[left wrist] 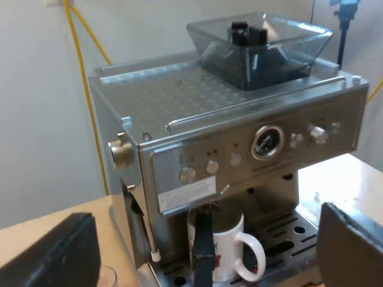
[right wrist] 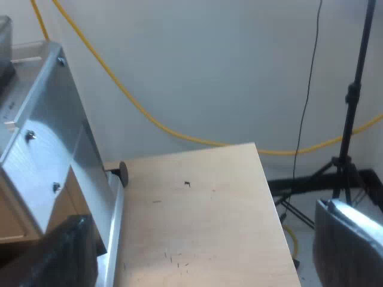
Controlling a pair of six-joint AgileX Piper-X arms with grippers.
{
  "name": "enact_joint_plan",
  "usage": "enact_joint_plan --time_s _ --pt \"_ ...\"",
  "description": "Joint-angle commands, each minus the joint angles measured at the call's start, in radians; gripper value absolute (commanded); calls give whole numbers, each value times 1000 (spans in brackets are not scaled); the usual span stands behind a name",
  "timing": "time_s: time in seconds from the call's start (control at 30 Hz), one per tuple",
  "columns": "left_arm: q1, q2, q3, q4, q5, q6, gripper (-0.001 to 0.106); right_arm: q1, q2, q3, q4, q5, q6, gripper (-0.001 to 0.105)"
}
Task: Place mug into machine
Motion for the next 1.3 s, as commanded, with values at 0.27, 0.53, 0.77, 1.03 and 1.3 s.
enact_joint_plan --time_s 0.27,0.53,0.77,1.03,1.3 --pt "2 -182 68 135 -6 -3 85 -4 -201 77 31 -2 -18 81" --pt "2 -371 80 301 -62 -3 85 -4 -437 263 31 -2 -16 81" --pt "7 -468 65 499 -96 -3 85 -4 -545 340 108 25 -11 81" --pt "6 -471 77 508 -149 1 85 -4 -555 366 95 -11 -9 81" --pt "6 -467 222 381 -300 1 85 -4 -553 420 76 -25 -9 81"
